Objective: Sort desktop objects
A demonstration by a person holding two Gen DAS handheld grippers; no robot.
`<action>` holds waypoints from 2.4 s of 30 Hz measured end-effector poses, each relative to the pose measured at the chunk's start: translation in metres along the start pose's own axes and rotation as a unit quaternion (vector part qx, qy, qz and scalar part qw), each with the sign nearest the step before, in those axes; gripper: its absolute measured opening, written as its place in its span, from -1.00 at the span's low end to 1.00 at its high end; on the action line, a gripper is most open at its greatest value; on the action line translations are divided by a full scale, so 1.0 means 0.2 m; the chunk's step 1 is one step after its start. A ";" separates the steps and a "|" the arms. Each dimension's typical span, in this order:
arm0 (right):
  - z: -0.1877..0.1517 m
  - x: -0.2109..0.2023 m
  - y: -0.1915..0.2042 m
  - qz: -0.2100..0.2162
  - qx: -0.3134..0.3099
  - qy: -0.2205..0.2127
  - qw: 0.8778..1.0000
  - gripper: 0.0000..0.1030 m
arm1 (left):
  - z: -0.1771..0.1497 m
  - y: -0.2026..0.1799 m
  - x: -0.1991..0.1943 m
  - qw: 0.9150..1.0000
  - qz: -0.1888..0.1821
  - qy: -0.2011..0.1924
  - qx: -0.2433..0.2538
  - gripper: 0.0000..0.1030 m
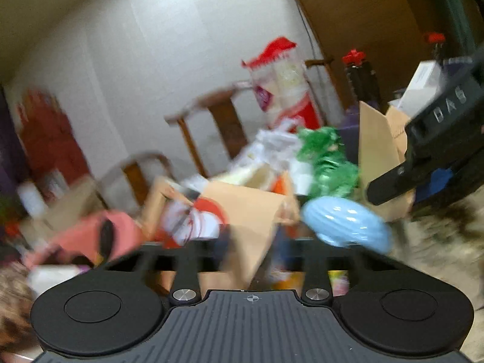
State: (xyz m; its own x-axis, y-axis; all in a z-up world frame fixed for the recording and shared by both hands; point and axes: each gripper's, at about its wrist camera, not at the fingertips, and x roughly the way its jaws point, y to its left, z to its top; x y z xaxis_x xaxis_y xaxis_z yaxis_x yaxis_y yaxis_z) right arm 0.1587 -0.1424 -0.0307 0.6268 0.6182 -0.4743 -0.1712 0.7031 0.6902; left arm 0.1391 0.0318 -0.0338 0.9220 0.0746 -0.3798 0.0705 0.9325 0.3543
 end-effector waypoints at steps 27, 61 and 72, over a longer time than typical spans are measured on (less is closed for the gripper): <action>-0.05 -0.22 0.01 0.025 -0.020 -0.052 0.998 0.25 | -0.09 -0.13 -0.34 0.997 -0.013 -0.080 0.016 0.41; 0.03 0.01 0.12 0.036 -0.045 -0.046 0.997 0.57 | 0.04 -0.14 0.11 0.990 0.057 -0.054 0.113 0.94; 0.02 0.01 0.12 0.023 -0.046 -0.041 0.998 -0.10 | -0.02 0.05 0.14 0.994 -0.097 0.023 -0.050 -1.00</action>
State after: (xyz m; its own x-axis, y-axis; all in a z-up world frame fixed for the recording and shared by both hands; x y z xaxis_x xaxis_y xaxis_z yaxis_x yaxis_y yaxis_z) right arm 0.1597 -0.1262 -0.0125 0.6768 0.6218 -0.3942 -0.2677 0.7066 0.6550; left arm 0.1650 0.0452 -0.0438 0.8758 -0.0961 -0.4730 0.2049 0.9613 0.1841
